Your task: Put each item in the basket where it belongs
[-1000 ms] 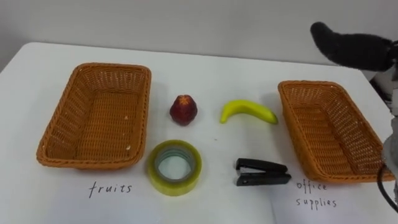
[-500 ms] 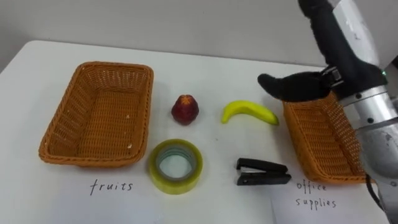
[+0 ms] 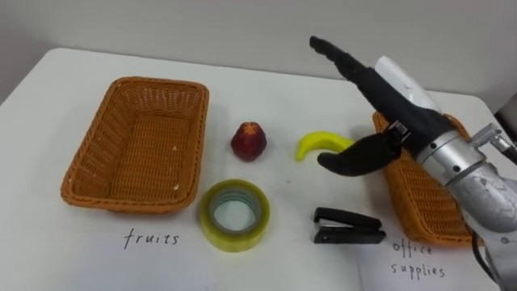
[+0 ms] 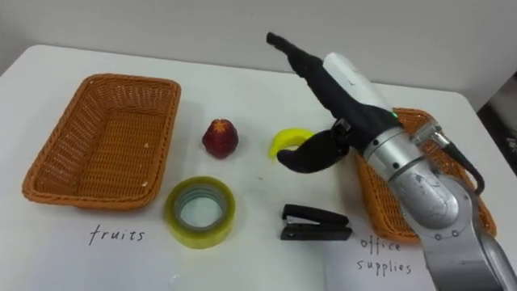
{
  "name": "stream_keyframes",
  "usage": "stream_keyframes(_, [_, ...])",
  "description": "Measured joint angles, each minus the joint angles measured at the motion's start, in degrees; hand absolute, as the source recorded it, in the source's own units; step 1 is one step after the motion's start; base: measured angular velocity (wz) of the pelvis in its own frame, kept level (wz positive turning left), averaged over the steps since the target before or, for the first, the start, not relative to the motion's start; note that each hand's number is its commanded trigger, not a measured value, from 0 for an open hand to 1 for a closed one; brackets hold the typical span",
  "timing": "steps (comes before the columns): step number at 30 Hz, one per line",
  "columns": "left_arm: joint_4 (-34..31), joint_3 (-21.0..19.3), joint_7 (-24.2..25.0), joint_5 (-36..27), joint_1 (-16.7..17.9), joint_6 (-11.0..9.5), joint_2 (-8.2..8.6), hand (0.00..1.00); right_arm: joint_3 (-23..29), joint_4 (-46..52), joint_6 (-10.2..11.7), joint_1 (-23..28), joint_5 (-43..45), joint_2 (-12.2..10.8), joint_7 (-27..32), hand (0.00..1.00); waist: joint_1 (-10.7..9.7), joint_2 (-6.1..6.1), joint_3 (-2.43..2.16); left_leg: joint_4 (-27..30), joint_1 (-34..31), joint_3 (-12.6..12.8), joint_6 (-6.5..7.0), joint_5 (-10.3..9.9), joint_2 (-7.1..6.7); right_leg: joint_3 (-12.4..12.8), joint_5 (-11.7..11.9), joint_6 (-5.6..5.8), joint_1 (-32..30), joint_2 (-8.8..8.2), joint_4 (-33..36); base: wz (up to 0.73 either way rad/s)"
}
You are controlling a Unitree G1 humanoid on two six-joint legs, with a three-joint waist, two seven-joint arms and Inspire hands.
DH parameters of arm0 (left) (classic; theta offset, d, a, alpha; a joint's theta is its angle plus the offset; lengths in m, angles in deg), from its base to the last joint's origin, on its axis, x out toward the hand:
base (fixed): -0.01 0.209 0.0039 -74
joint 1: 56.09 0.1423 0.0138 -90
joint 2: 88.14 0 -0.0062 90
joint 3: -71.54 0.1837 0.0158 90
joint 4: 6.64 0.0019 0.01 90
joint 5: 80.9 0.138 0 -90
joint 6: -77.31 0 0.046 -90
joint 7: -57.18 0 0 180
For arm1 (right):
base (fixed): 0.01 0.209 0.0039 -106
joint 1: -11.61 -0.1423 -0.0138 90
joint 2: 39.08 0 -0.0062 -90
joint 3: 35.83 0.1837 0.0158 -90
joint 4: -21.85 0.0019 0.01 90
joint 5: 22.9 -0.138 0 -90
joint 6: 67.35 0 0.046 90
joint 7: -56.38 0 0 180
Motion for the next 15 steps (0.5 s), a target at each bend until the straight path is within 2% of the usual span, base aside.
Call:
stream_keyframes(3, [0.1, 0.1, 0.1, 0.2, 0.0, 0.2, 0.01, 0.00, 0.0, 0.0, -1.2, 1.2, 0.0, 0.0, -3.0, 0.00, 0.6, -0.09, -0.05, 0.0, 0.0, 0.0, 0.00, 0.0, -0.01, 0.0, 0.0, 0.00, 0.1, -0.03, 0.0, 0.00])
stream_keyframes(8, [0.3, 0.0, 0.1, 0.6, 0.2, 1.8, -0.01, 0.00, 0.0, -1.8, -4.1, 1.6, 0.0, 0.0, -8.2, 0.00, 0.7, -0.64, -0.02, 0.1, 0.0, -0.1, 0.01, 0.0, -0.04, -0.1, 0.0, 0.00, 0.1, -0.10, 0.0, 0.00])
stream_keyframes(15, [1.5, 0.1, 1.0, 1.1, -1.2, 2.7, -0.01, 0.00, 0.0, -4.0, -5.6, 1.6, -0.2, 0.0, -13.9, 0.00, 1.2, -1.10, 0.20, 0.6, -0.9, -0.4, 0.02, 0.0, -0.02, -0.3, 0.1, -0.10, -0.2, -0.06, 0.1, 0.00])
